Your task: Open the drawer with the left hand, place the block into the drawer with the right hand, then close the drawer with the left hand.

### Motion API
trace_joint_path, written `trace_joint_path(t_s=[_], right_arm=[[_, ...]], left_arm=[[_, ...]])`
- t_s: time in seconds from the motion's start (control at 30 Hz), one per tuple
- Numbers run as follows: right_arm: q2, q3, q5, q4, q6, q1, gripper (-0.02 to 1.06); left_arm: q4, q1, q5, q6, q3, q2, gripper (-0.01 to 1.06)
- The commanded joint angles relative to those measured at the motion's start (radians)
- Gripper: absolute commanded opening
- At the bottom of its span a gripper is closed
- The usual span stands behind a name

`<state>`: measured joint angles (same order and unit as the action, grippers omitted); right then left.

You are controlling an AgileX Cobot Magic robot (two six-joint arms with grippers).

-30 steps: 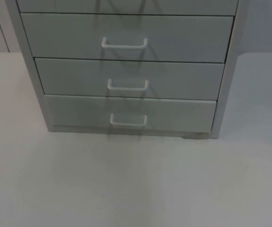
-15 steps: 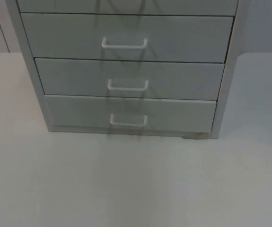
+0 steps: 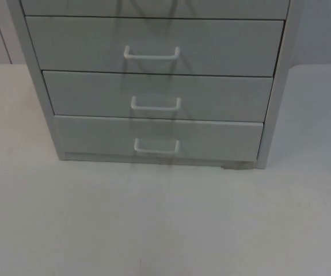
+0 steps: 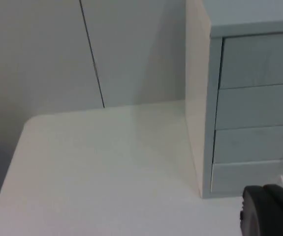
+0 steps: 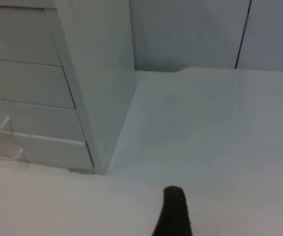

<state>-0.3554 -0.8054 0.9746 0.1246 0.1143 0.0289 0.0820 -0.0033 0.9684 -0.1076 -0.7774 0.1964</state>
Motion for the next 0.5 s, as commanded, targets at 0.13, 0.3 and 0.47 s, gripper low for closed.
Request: trace_joint_path(t_s=[0.13, 0.3, 0.47], right_arm=[[0.143, 0.006, 0.061, -0.018, 0.006, 0.007, 0.6], [0.236, 0.082, 0.051, -0.018, 0.006, 0.007, 0.6], [0.312, 0.18, 0.07, -0.018, 0.006, 0.007, 0.6]], left_arm=[[0.0, 0.005, 0.062, -0.007, 0.025, -0.137, 0.0], [-0.012, 0.005, 0.066, -0.007, 0.128, -0.196, 0.0], [-0.012, 0.005, 0.088, 0.003, 0.172, -0.196, 0.0]])
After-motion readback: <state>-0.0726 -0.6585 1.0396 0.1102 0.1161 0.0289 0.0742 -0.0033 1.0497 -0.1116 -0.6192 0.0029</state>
